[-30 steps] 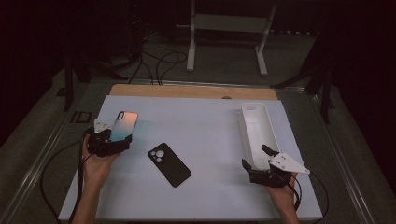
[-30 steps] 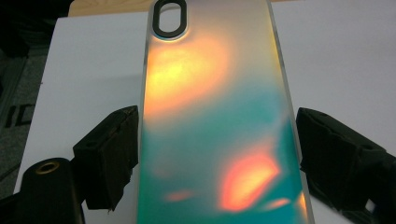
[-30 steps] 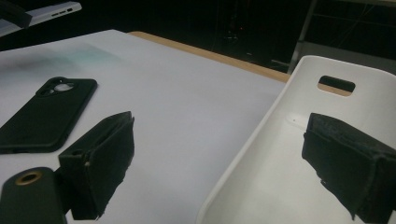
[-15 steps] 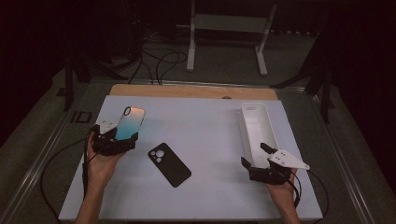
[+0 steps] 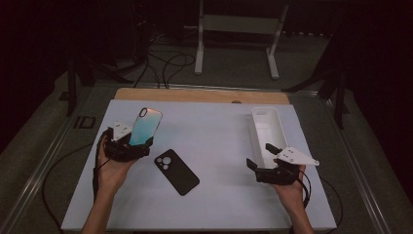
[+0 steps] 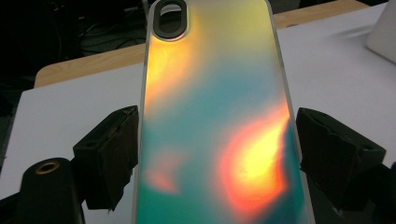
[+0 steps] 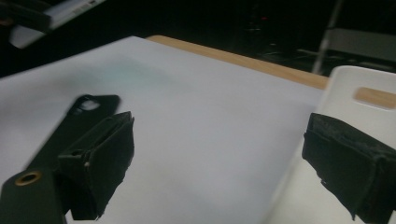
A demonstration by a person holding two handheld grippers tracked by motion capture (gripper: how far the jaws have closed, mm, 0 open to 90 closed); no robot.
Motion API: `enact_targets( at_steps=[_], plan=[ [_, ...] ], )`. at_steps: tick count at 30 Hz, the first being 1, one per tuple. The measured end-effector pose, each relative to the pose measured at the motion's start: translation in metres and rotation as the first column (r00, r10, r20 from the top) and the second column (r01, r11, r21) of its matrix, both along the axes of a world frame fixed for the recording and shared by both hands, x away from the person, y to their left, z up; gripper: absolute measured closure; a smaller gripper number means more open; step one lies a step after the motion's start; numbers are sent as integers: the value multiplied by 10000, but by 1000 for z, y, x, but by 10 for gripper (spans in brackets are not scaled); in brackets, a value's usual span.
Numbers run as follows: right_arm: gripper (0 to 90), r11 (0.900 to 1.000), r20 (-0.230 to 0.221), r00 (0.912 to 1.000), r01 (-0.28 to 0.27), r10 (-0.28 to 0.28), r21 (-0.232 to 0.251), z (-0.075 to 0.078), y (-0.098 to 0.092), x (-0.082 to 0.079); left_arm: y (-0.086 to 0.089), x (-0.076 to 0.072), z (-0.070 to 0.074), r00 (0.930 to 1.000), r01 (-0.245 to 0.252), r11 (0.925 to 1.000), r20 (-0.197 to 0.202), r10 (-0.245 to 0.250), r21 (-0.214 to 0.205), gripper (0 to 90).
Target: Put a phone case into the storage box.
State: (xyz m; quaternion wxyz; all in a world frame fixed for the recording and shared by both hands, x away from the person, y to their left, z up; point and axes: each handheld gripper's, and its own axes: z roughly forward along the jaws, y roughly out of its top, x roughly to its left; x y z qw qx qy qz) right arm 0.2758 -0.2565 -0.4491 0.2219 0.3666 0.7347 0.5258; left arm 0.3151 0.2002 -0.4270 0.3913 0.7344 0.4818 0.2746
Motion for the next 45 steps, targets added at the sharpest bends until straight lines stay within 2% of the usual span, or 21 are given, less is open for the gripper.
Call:
enact_targets(
  at_steps=[10,19,20,27,30,31,33,40,45],
  plan=[
    [90,9993,-355,9989,-312,320,219,8,10,14,-21,0,5,9963,770,9967,363,-779,256,169],
    [90,9985,-613,9971,-438,458,338,15,19,17,-40,-4,10,9846,1551,9871,748,-1578,408,169],
    [90,9977,-604,9965,-550,574,403,19,25,19,-45,-5,12,9806,1741,9836,831,-1776,478,169],
    [90,9957,-678,9941,-813,842,443,25,38,24,-63,-9,18,9646,2325,9704,1127,-2386,646,169],
    [90,9935,-805,9913,-1002,1043,533,27,46,27,-70,-12,20,9551,2645,9613,1174,-2721,771,169],
    [90,9935,-805,9913,-1002,1043,533,27,46,27,-70,-12,20,9551,2645,9613,1174,-2721,771,169],
    [90,9919,-898,9887,-1153,1198,532,29,54,31,-78,-14,22,9447,2930,9524,1278,-3020,844,169],
    [90,9840,-1072,9810,-1517,1614,936,36,72,38,-94,-20,24,9217,3491,9313,1411,-3613,1043,169],
    [91,9800,-1180,9756,-1742,1851,966,40,84,41,-103,-24,23,9054,3840,9172,1511,-3967,1065,168]
  ],
)
